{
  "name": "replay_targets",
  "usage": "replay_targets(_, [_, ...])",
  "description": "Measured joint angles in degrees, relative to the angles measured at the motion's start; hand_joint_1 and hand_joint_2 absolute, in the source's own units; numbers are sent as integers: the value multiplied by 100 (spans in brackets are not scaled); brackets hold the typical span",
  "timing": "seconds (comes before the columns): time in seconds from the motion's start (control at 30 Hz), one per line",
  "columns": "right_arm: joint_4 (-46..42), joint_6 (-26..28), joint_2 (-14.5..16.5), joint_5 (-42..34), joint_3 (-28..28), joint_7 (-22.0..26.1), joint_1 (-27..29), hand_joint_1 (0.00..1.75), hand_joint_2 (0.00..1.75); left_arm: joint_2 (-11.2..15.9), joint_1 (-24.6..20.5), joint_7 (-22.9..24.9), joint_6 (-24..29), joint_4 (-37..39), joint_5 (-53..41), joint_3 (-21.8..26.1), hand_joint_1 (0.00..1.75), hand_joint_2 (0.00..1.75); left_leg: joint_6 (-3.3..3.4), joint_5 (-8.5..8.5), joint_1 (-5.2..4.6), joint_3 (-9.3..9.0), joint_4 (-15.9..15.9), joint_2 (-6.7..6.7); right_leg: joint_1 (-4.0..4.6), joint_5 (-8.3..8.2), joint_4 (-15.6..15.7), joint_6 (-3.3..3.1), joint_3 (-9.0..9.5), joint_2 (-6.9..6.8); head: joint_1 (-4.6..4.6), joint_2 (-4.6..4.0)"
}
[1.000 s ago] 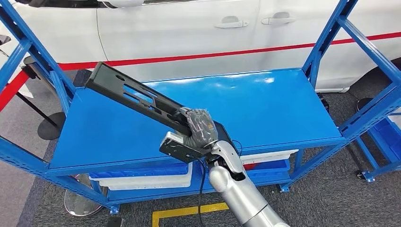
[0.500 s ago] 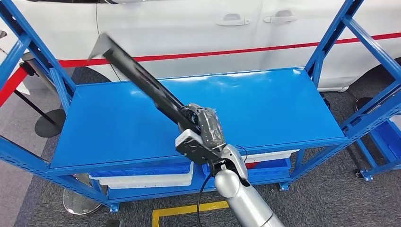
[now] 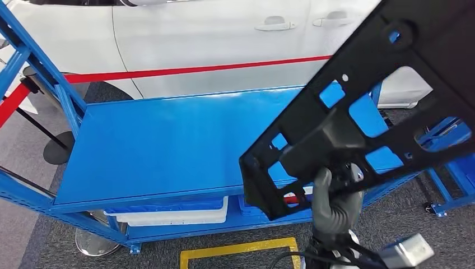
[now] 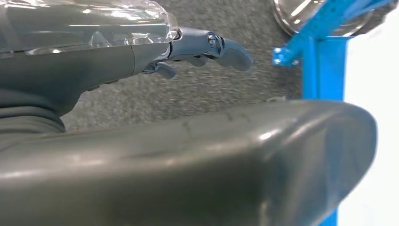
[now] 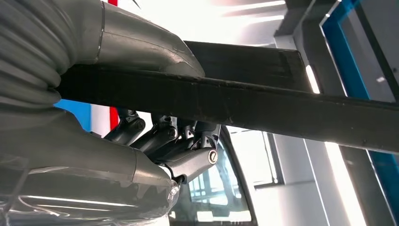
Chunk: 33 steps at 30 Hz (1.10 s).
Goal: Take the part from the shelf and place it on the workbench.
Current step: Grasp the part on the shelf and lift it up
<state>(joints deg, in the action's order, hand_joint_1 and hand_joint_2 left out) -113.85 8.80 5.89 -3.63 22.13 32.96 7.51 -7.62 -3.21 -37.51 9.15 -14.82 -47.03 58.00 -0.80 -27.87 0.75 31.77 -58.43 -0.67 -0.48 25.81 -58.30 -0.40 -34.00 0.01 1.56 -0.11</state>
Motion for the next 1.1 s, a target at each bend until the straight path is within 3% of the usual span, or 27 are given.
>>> replay_targets(0.07, [-183, -163, 9, 0, -128, 146, 331, 175, 175, 16, 4, -7, -9, -1, -10, 85, 0, 0, -44, -317, 4, 177, -449, 25, -18, -13, 20, -56, 16, -10, 4, 0])
replay_targets(0.13, [-322, -253, 27, 50, -231, 204, 568, 175, 175, 29, 2, -13, -40, -2, -32, 160, 0, 0, -65, -714, 3, 494, -1198, 31, -5, -14, 6, -78, 5, -18, 6, 0])
replay_targets(0.17, [-374, -277, 37, 94, -269, 219, 654, 175, 175, 34, 4, -13, -54, -2, -54, 190, 0, 0, -68, -806, 3, 599, -1458, 31, 3, -14, -6, -81, -6, -17, 5, 0])
replay_targets(0.2, [-422, -294, 47, 144, -294, 232, 724, 175, 175, 40, 6, -11, -58, -2, -80, 213, 0, 0, -60, -786, 1, 612, -1525, 31, 12, -14, -21, -83, -18, -14, 5, 0])
replay_targets(0.23, [-469, -305, 56, 195, -307, 245, 782, 175, 175, 48, 7, -9, -55, -2, -113, 229, 0, 0, -40, -661, -1, 509, -1359, 31, 20, -13, -35, -84, -26, -9, 5, 0])
replay_targets(0.3, [-561, -319, 75, 282, -316, 282, 879, 175, 175, 68, -3, 1, -40, -2, -177, 254, 0, 0, 40, -320, -23, 86, -582, 31, 34, -16, -54, -79, -30, -3, 5, 0])
replay_targets(0.37, [-647, -323, 90, 363, -317, 346, 965, 175, 175, 89, -13, 17, -24, -3, -230, 271, 0, 0, 107, -129, -64, -195, -26, 34, 46, -32, -68, -46, -31, -5, 2, 0])
replay_targets(0.5, [-772, -274, 102, 520, -318, 473, 1135, 175, 175, 98, 0, 70, 22, -4, -296, 281, 0, 0, 194, 1, -76, -196, 100, 45, 38, -57, -77, 84, -50, -4, -1, 0])
replay_targets(0.53, [-802, -259, 102, 550, -318, 497, 1172, 175, 175, 98, 1, 80, 30, -4, -309, 283, 0, 0, 232, 53, -59, -174, 126, 57, 34, 56, -165, 114, -93, 0, -6, 0])
replay_targets(0.63, [-848, -234, 101, 606, -318, 543, 1253, 175, 175, 101, -7, 92, 41, -6, -343, 285, 0, 0, 307, 190, -44, -25, 139, 89, -14, 796, -1065, 189, -399, 2, -27, 0])
replay_targets(0.67, [-849, -229, 101, 616, -318, 550, 1278, 175, 175, 102, -5, 95, 41, -6, -349, 286, 0, 0, 305, 229, -45, 35, 132, 94, -33, 955, -1372, 216, -465, 2, -30, 0])
replay_targets(0.7, [-849, -224, 101, 625, -318, 557, 1300, 175, 175, 101, -2, 99, 39, -6, -354, 286, 0, 0, 295, 263, -44, 92, 121, 97, -51, 979, -1504, 238, -445, 1, -29, 0])
replay_targets(0.73, [-849, -215, 100, 638, -318, 562, 1316, 175, 175, 98, 0, 103, 37, -6, -360, 287, 0, 0, 279, 294, -39, 149, 105, 99, -68, 898, -1435, 255, -325, 0, -30, 0])
replay_targets(0.8, [-853, -192, 101, 666, -318, 568, 1327, 175, 175, 90, -1, 111, 33, -6, -377, 287, 0, 0, 235, 342, -25, 253, 47, 98, -102, 634, -735, 270, 192, 0, -30, 0])
replay_targets(0.87, [-860, -209, 100, 664, -318, 563, 1335, 175, 175, 86, -6, 120, 31, -6, -392, 288, 0, 0, 171, 387, -26, 313, -5, 93, -84, 504, -100, 233, 596, 18, -26, 0])
replay_targets(0.9, [-864, -242, 98, 643, -317, 559, 1339, 175, 175, 86, -8, 125, 28, -6, -397, 289, 0, 0, 133, 414, -28, 327, -16, 93, -67, 507, 25, 201, 653, 29, -26, 0])
replay_targets(1.0, [-861, -413, 94, 513, -317, 561, 1349, 175, 175, 84, -4, 133, 18, -6, -431, 300, 0, 0, 13, 455, -15, 371, -22, 102, -52, 409, 54, 63, 559, 59, -25, 0])
replay_targets(1.03, [-860, -464, 93, 473, -317, 567, 1352, 175, 175, 84, -1, 134, 16, -6, -441, 309, 0, 0, -14, 338, -8, 420, -102, 103, -59, 352, 62, 9, 508, 69, -22, 0])
replay_targets(1.1, [-854, -520, 92, 433, -317, 588, 1368, 175, 175, 84, -2, 136, 16, -6, -450, 326, 0, 0, -39, -174, 1, 605, -598, 99, -63, 230, 73, -65, 377, 97, -17, 0])
